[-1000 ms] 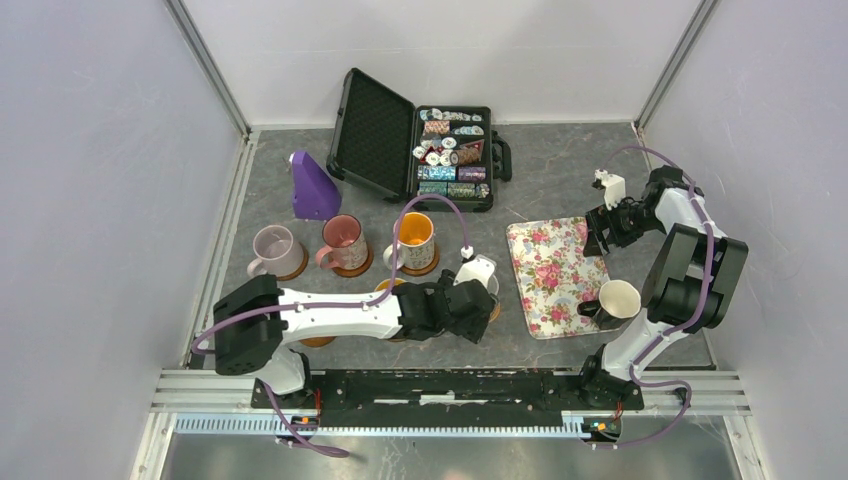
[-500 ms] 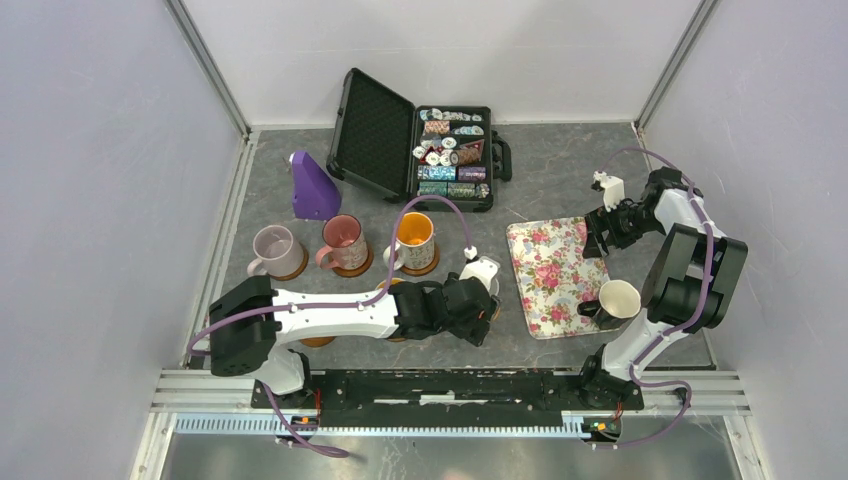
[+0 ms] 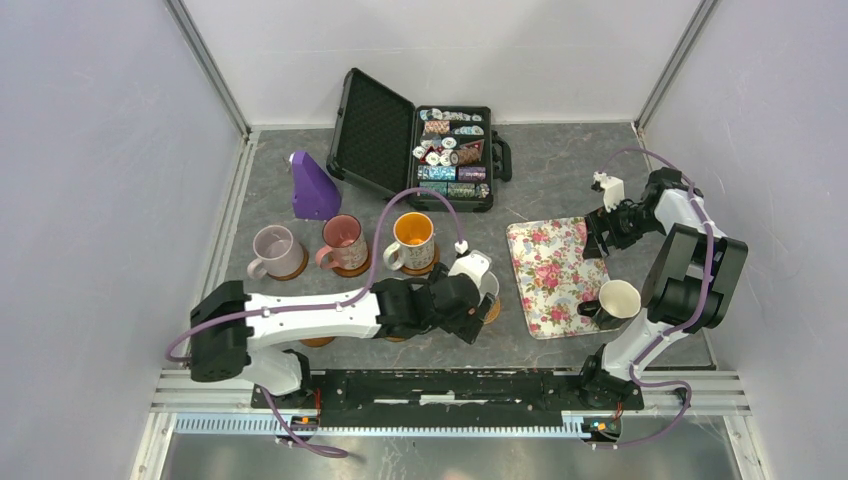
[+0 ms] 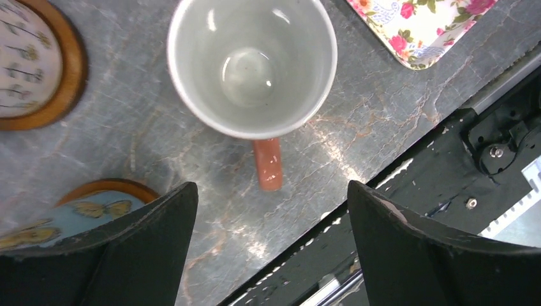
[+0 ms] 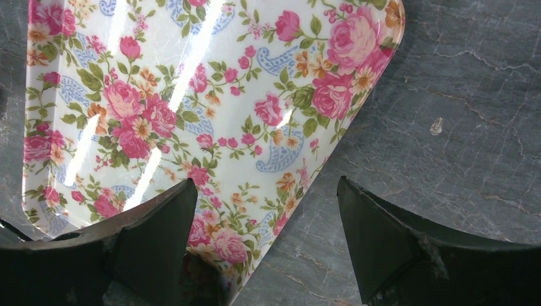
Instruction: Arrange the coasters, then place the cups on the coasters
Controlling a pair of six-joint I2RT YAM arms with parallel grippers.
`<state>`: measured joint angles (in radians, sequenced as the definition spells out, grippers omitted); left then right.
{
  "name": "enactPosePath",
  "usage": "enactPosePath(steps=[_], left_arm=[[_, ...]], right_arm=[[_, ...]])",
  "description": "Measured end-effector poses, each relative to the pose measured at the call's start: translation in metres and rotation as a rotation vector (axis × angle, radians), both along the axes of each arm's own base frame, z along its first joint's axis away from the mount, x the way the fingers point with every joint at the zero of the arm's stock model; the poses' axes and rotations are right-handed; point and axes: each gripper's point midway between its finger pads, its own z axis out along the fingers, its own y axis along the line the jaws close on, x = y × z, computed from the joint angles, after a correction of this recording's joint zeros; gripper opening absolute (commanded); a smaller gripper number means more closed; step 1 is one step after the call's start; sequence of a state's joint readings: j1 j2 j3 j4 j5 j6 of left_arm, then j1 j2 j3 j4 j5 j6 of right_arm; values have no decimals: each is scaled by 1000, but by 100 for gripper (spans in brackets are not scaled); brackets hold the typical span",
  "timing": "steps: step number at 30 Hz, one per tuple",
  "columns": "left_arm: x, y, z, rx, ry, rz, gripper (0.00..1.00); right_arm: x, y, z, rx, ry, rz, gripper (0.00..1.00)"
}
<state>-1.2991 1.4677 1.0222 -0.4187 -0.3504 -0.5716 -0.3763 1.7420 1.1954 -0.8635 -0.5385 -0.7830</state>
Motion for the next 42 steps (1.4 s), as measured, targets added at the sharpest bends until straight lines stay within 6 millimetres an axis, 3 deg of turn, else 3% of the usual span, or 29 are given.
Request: enactPosePath(steps=[3, 7, 11, 14, 17, 23, 26, 31, 42], left_arm=[[5, 8, 20, 2, -63, -56, 100], [12, 1, 67, -19, -156, -237, 100], [21, -37, 123, -31, -279, -476, 100], [20, -69, 139, -25, -306, -622, 98], [19, -101, 128, 6, -261, -724, 91], [25, -168, 73, 83, -108, -819, 82], [31, -191, 47, 106, -82, -827, 80], [28, -199, 17, 143, -48, -839, 76], [22, -228, 7, 90, -76, -867, 64]], right_arm=[[-3, 0, 1, 6, 11, -4, 89], [2, -8, 14, 8, 0, -24, 90], [17, -29, 37, -5, -61, -67, 90], [22, -43, 47, -15, -87, -96, 91], [21, -51, 49, -15, -86, -120, 92], [17, -65, 44, -6, -63, -157, 92], [14, -70, 39, 4, -50, -171, 92], [11, -78, 32, 14, -34, -190, 92], [2, -95, 28, 20, -35, -220, 92]])
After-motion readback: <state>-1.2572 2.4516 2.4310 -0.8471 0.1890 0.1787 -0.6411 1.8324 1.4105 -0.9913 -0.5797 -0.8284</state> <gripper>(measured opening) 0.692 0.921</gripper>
